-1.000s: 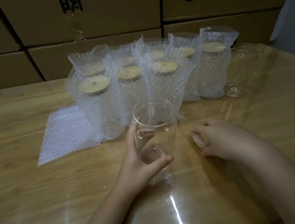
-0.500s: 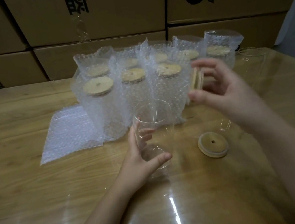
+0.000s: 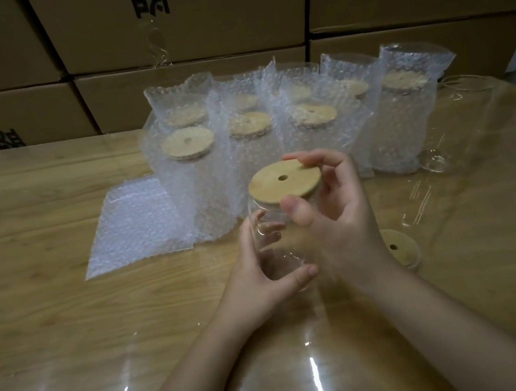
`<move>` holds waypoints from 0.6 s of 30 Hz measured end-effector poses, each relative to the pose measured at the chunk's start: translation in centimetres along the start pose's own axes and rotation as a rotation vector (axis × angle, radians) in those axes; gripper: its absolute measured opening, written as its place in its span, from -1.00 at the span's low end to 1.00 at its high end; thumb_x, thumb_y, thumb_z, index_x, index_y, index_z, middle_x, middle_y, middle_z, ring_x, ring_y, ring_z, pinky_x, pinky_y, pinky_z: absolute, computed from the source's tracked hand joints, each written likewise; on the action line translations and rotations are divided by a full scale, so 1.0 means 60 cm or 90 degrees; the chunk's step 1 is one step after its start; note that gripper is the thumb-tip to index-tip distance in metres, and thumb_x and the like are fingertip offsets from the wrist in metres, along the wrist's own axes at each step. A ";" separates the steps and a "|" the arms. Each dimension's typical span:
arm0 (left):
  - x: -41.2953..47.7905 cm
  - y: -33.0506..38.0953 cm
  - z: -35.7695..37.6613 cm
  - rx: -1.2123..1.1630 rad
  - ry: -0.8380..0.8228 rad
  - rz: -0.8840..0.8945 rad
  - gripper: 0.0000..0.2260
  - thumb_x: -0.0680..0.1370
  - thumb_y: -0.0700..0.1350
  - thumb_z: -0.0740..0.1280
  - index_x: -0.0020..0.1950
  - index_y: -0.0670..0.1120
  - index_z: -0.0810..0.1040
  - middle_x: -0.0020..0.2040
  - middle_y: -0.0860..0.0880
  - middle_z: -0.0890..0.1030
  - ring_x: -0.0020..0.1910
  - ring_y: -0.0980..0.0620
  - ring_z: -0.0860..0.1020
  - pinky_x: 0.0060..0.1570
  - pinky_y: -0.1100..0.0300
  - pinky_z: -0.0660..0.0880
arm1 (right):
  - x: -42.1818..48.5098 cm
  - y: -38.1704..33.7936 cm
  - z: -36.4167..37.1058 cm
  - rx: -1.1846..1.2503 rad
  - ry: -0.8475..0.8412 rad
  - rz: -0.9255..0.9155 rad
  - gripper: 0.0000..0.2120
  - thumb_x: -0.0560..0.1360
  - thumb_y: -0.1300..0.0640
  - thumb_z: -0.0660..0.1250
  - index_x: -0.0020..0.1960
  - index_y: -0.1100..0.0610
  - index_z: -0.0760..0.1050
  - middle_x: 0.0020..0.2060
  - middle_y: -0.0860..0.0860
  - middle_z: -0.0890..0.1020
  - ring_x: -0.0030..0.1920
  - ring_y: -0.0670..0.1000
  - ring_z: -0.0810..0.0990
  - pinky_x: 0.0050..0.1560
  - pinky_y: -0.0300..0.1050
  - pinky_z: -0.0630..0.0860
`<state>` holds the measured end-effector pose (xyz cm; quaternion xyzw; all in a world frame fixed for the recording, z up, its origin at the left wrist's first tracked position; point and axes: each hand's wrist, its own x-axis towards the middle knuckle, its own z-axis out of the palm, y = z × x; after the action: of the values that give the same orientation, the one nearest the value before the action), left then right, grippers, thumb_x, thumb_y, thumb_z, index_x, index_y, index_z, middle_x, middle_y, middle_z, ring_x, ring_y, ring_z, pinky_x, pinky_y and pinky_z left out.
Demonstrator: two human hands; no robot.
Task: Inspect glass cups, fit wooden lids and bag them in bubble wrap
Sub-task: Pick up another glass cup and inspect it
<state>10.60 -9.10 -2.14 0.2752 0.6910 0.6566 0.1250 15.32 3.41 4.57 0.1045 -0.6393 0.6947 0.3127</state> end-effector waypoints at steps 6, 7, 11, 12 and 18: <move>0.004 -0.002 0.002 -0.014 0.002 0.003 -0.13 0.23 0.11 0.62 0.40 0.25 0.20 0.34 -0.06 0.46 0.26 -0.23 0.51 0.10 -0.28 0.51 | -0.002 0.012 -0.001 0.019 -0.026 -0.002 -0.72 0.35 0.07 0.40 0.02 -0.04 0.40 0.19 -0.04 0.50 0.17 -0.06 0.53 0.16 -0.04 0.47; 0.004 -0.002 0.002 -0.010 0.001 0.005 -0.13 0.24 0.11 0.62 0.41 0.26 0.19 0.34 -0.04 0.46 0.28 -0.20 0.50 0.11 -0.26 0.52 | -0.003 0.013 0.000 0.020 -0.022 0.000 -0.71 0.34 0.07 0.39 0.02 -0.01 0.39 0.20 -0.02 0.48 0.17 -0.04 0.53 0.18 0.00 0.47; 0.001 0.000 -0.001 -0.012 -0.011 0.014 -0.16 0.27 0.12 0.60 0.41 0.27 0.20 0.34 -0.03 0.47 0.28 -0.16 0.51 0.11 -0.18 0.54 | -0.005 0.016 0.004 0.020 -0.017 -0.010 -0.70 0.35 0.09 0.36 0.03 0.05 0.36 0.21 0.02 0.46 0.17 -0.05 0.52 0.18 -0.06 0.46; -0.001 0.002 -0.001 -0.020 -0.018 0.021 -0.20 0.29 0.14 0.57 0.42 0.24 0.20 0.33 0.00 0.48 0.27 -0.12 0.53 0.11 -0.10 0.56 | -0.005 0.018 0.004 0.016 -0.020 -0.013 -0.70 0.36 0.09 0.36 0.04 0.05 0.35 0.21 0.02 0.46 0.17 -0.06 0.52 0.17 -0.08 0.46; -0.015 0.055 -0.005 -0.014 0.152 0.158 -0.26 0.36 0.34 0.40 0.44 0.08 0.28 0.34 0.07 0.48 0.35 0.06 0.44 0.31 0.12 0.40 | -0.034 0.058 -0.005 -0.050 -0.003 0.019 -0.25 0.33 -0.08 0.50 0.39 0.08 0.25 0.29 -0.02 0.48 0.34 -0.02 0.44 0.35 -0.02 0.38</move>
<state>11.90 -9.87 0.92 0.2773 0.6545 0.7024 -0.0369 15.03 3.11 0.57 0.0842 -0.6682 0.6733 0.3051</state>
